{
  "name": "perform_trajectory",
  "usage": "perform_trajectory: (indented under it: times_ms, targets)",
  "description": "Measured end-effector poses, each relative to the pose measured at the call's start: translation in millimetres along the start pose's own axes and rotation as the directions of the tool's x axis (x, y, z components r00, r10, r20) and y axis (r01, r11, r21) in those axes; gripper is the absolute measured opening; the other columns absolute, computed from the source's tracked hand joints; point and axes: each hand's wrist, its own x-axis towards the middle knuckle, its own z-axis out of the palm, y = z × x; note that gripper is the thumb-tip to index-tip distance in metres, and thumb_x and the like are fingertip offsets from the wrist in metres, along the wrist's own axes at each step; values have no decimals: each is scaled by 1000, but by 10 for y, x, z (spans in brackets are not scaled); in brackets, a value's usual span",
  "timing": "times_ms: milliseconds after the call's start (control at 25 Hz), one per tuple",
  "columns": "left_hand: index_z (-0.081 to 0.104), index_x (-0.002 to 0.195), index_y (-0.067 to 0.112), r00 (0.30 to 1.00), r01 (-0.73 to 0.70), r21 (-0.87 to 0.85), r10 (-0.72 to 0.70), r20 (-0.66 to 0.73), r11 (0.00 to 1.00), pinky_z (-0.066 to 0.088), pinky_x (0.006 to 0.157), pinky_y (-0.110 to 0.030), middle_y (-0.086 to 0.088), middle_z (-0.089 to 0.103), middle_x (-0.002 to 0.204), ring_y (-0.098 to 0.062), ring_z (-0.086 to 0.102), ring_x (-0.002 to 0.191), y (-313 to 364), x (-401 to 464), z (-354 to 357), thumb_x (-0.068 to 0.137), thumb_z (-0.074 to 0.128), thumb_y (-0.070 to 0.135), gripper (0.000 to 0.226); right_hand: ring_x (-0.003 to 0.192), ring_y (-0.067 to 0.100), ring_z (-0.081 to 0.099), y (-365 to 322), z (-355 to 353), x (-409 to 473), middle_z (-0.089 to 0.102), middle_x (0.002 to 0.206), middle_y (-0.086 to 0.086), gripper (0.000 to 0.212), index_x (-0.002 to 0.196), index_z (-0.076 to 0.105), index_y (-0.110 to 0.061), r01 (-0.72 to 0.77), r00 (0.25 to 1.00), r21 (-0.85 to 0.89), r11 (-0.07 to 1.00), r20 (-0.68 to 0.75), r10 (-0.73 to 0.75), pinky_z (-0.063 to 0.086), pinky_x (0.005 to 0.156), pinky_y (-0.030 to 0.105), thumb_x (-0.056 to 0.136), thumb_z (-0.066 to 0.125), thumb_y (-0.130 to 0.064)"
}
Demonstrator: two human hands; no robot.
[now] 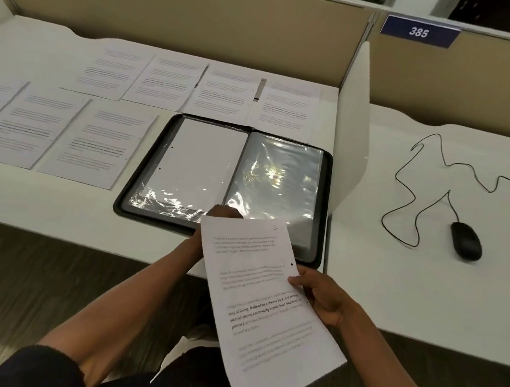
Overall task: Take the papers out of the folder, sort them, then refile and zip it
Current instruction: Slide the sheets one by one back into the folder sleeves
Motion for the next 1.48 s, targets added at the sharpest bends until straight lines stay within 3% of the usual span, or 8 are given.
perform_trajectory:
  times_ms: [240,360,600,800,920,1040,1240,1480]
  targets:
    - [78,70,18,988,153,-229,-153,19,961,49,60,-13,8,73,67,-3,68,68,223,177,-259,74,86,30,15,102,37,70,-28,46,-45,70,121,22,33,127,63,-5,-54,999,-99,994,-1,54,59,89,47,97,52,0]
    - [78,72,20,992,125,-192,-118,47,973,52,66,-18,7,73,68,-6,69,70,217,247,-337,75,86,32,15,98,34,73,-33,54,-6,72,117,20,30,123,65,-4,-57,998,-141,988,-31,53,61,84,44,96,53,1]
    - [76,76,24,999,32,-80,-30,26,996,54,70,-25,14,70,73,-2,66,69,280,246,-241,73,87,27,11,109,45,66,-18,-83,32,72,115,21,27,119,67,-2,-35,988,-157,987,-154,10,47,103,61,93,60,-1]
    - [69,107,24,973,-181,180,203,-113,967,48,78,-29,7,67,102,-12,61,88,315,62,30,82,76,24,26,93,41,69,38,-81,-40,73,112,23,27,113,69,-4,-6,976,-28,1000,-219,0,59,81,48,93,53,-1]
    - [62,96,17,930,-247,327,318,-185,912,50,69,-37,0,58,86,-22,55,78,411,-86,168,79,73,13,20,97,41,69,66,-95,-24,73,112,21,29,118,69,-5,31,957,-20,999,-289,-35,57,87,50,93,54,-4]
    - [62,91,16,959,-187,267,235,-161,945,52,73,-41,1,61,75,-22,58,72,529,-296,268,87,69,28,14,98,41,70,77,-99,-28,74,109,19,28,119,69,-7,72,930,-45,996,-357,-84,55,94,53,94,56,-5]
    - [69,119,13,983,-93,238,127,-130,967,38,108,-38,-8,65,126,-26,57,120,566,-771,659,91,50,61,59,102,42,71,142,-88,-86,75,109,18,24,121,66,-11,95,942,-32,995,-321,-100,55,94,56,98,57,-9]
    - [40,151,16,997,-51,239,62,-38,970,5,125,-42,-5,25,162,-22,13,153,536,-832,685,94,28,69,79,88,30,76,188,-46,-127,78,98,8,18,115,66,-17,117,927,-285,951,-312,-207,61,84,51,100,60,-24]
